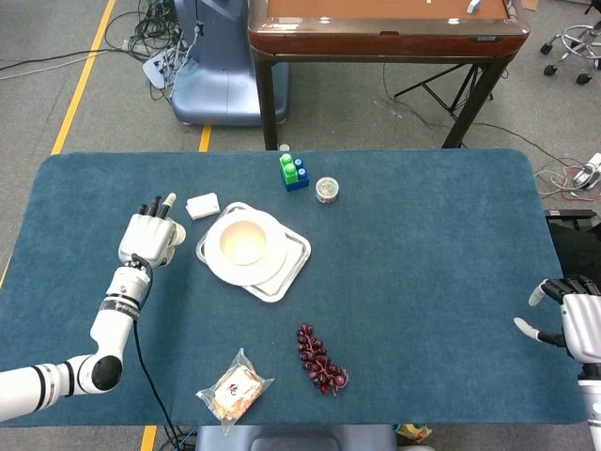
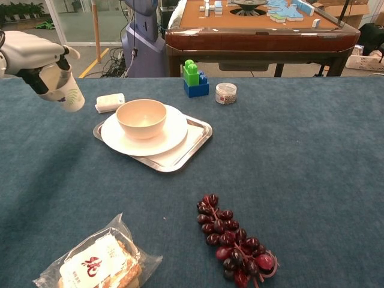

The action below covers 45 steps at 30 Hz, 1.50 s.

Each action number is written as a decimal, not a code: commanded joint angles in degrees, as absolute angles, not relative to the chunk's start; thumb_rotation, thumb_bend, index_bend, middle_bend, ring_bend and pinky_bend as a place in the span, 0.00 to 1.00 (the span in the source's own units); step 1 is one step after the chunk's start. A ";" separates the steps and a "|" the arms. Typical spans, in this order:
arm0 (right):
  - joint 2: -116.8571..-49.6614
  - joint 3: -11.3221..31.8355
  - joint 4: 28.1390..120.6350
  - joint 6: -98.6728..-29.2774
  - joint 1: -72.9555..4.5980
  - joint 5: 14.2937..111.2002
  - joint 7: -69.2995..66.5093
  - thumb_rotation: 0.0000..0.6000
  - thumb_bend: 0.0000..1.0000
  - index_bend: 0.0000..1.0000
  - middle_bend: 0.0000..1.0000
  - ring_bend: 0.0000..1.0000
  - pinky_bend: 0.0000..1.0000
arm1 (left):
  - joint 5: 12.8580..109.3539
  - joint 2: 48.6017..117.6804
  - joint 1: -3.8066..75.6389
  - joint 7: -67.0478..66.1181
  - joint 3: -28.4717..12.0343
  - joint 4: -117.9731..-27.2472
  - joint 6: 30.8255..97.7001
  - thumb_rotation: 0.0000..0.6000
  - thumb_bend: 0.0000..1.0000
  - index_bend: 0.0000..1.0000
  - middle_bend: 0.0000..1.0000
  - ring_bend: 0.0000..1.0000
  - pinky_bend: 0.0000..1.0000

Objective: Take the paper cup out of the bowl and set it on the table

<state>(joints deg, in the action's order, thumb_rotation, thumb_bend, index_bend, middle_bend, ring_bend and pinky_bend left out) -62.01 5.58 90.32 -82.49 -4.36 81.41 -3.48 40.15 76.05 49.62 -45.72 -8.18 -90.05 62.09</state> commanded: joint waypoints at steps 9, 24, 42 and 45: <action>-62.06 5.67 90.46 -82.08 -4.44 80.83 -3.17 1.00 0.17 0.57 0.49 0.35 0.22 | 35.56 76.55 48.73 -45.24 -6.04 -86.36 57.82 1.00 0.35 0.60 0.04 0.00 0.17; -61.88 5.67 90.58 -81.69 -4.47 80.47 -3.09 1.00 0.17 0.57 0.49 0.35 0.22 | 26.34 77.86 51.46 -51.40 -4.37 -85.69 56.69 1.00 0.35 0.58 0.04 0.00 0.17; -61.83 5.65 90.57 -81.53 -4.54 80.46 -3.07 1.00 0.17 0.57 0.49 0.35 0.22 | 26.00 75.98 51.63 -53.81 -2.90 -90.46 61.78 1.00 0.34 0.28 0.04 0.00 0.17; -61.83 5.56 90.71 -81.67 -4.51 80.67 -2.85 1.00 0.17 0.57 0.49 0.35 0.22 | 25.61 73.95 51.45 -54.81 -3.09 -94.64 64.70 1.00 0.34 0.18 0.04 0.00 0.17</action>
<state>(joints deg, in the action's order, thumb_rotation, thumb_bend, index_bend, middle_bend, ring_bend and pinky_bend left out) -61.84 5.57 90.69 -81.64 -4.52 80.65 -2.87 25.93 75.67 51.61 -53.83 -2.96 -91.68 62.39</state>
